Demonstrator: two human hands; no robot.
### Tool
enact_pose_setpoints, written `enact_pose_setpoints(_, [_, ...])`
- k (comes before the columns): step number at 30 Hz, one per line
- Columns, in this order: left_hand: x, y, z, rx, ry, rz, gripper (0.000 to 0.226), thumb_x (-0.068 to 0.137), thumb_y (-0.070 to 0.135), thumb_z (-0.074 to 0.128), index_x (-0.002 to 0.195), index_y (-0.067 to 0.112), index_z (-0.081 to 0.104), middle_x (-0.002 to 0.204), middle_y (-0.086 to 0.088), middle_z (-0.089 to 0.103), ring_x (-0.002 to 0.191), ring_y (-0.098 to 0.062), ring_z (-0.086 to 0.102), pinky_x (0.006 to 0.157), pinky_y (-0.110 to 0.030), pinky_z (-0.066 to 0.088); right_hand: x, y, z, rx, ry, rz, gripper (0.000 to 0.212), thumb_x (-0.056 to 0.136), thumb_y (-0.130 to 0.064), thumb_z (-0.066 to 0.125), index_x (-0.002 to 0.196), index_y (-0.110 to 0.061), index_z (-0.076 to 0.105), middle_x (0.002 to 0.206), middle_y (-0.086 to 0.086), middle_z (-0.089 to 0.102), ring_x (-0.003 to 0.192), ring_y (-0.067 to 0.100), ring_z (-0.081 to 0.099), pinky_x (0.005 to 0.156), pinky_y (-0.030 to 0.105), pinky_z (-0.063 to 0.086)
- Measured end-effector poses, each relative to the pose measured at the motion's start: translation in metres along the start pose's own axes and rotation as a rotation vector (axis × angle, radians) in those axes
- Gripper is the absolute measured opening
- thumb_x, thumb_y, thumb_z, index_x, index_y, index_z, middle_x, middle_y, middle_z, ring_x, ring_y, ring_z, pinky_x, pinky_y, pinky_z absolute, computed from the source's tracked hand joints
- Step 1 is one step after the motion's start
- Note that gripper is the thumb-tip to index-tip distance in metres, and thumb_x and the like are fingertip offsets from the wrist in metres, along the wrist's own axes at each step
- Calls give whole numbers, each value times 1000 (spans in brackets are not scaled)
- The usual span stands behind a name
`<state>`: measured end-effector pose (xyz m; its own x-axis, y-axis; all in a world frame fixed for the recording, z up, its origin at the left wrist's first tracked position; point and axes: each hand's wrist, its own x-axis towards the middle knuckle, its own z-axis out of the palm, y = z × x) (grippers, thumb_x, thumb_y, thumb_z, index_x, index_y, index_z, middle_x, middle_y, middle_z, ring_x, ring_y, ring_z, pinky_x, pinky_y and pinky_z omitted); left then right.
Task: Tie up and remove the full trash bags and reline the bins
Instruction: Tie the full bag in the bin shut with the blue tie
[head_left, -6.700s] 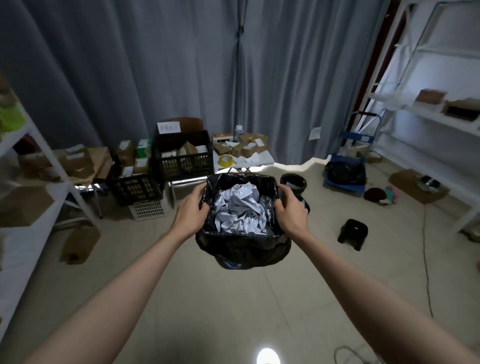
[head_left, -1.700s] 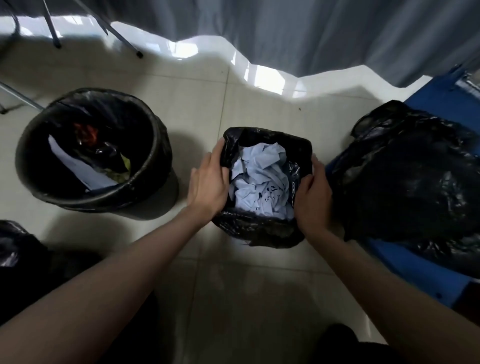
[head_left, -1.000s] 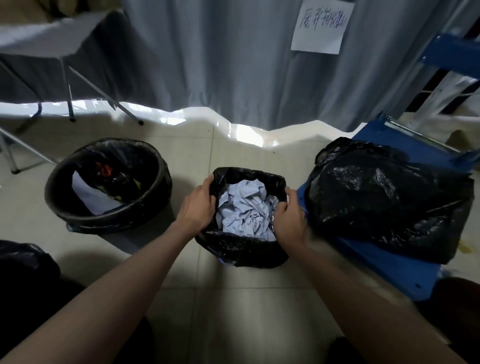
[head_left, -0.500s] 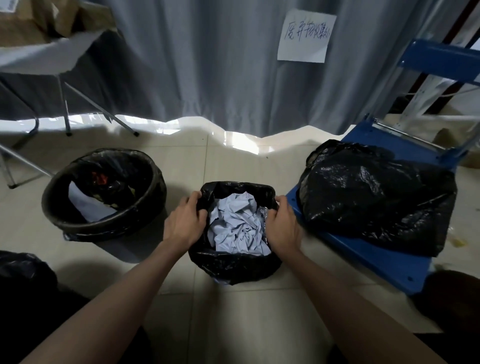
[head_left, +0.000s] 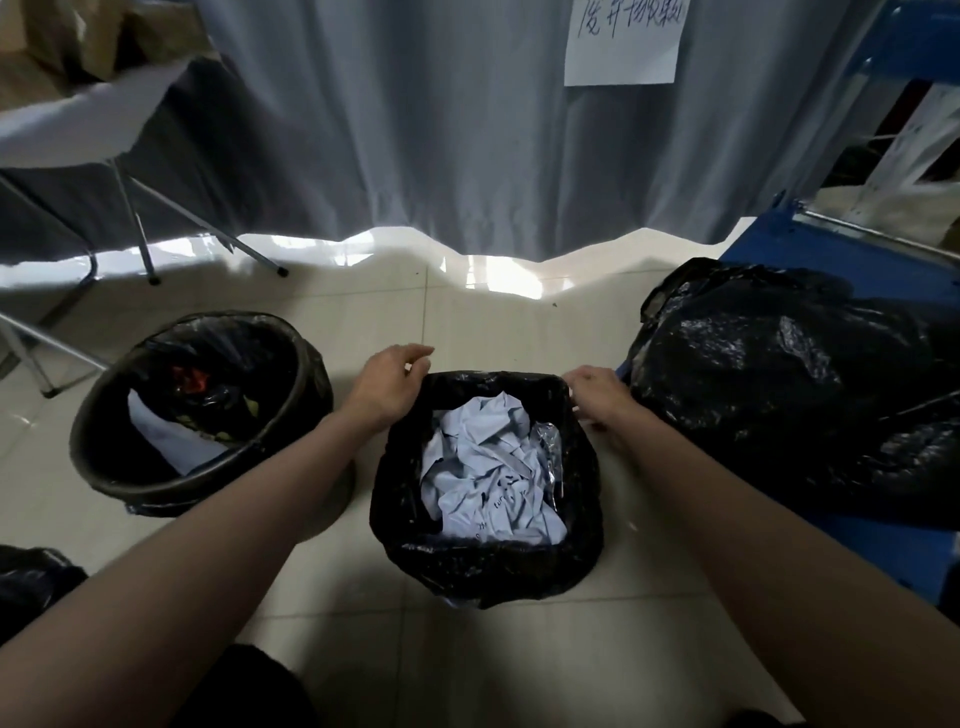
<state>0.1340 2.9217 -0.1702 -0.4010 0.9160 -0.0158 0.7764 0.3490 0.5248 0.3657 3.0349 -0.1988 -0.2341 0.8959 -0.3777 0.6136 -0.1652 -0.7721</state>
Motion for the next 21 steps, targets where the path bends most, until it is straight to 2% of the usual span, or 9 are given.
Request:
enact_pose_setpoints(2, [4,0,2,43,14,13,25,97,25,55,108,13,74,109,-7,73,99,-25,66,87,-30,46,4,-1,4,36,-34,47,22,94,-21,52,83,-7,65,95,14,65,88,26,60,76,36,47])
enact_pose_setpoints(4, [6,1,5,53,54,5,20,94,26,61,95,14,78,96,-5,76,91,-22,67,79,-28,46,3,-5,5,41,-9,66,31,94,-30,55,89,-1,63,90,14,63,84,27,59,70,32,41])
enact_pose_setpoints(7, [5,4,4,-5,33,12,16,88,28,71,89,15,79,84,2,72,81,-13,63,74,-22,43,2,-12,4,81,23,84,39,92,-34,57,94,4,64,89,13,64,83,30,62,69,31,43])
enact_pose_setpoints(10, [3,7,1,-30,29,66,3,79,21,79,82,21,78,85,7,69,81,-13,64,74,-25,47,0,-20,5,92,-26,66,36,85,-24,58,101,7,68,93,13,69,84,28,65,68,36,50])
enact_pose_setpoints(13, [-2,9,-2,43,109,110,9,80,17,77,81,26,75,86,5,66,84,-18,63,78,-34,52,-10,-34,2,-9,-34,-40,30,88,-14,54,103,7,71,106,25,70,98,40,66,69,38,53])
enact_pose_setpoints(14, [-4,10,-4,63,133,118,9,80,17,75,82,26,74,87,5,66,84,-19,63,78,-36,52,-14,-37,0,-45,-20,-79,28,91,-9,51,103,6,72,108,20,72,96,37,67,69,37,53])
enact_pose_setpoints(17, [-8,12,-10,97,148,133,8,80,19,74,80,26,70,87,5,62,86,-20,61,77,-38,52,-21,-41,-5,-105,55,-127,34,92,0,46,97,-6,79,106,2,74,87,15,62,72,21,46])
enact_pose_setpoints(19, [-10,13,-12,55,129,132,13,77,29,79,75,25,66,87,6,58,84,-18,60,75,-35,50,-22,-44,-6,-108,141,-183,33,92,0,48,95,-11,79,108,1,74,96,15,63,78,17,42])
enact_pose_setpoints(21, [-11,19,-11,-6,130,165,25,76,45,78,80,25,62,91,7,58,83,-12,58,76,-32,47,-25,-46,-6,-96,184,-243,29,93,0,51,90,-12,78,106,3,73,102,18,64,83,20,44])
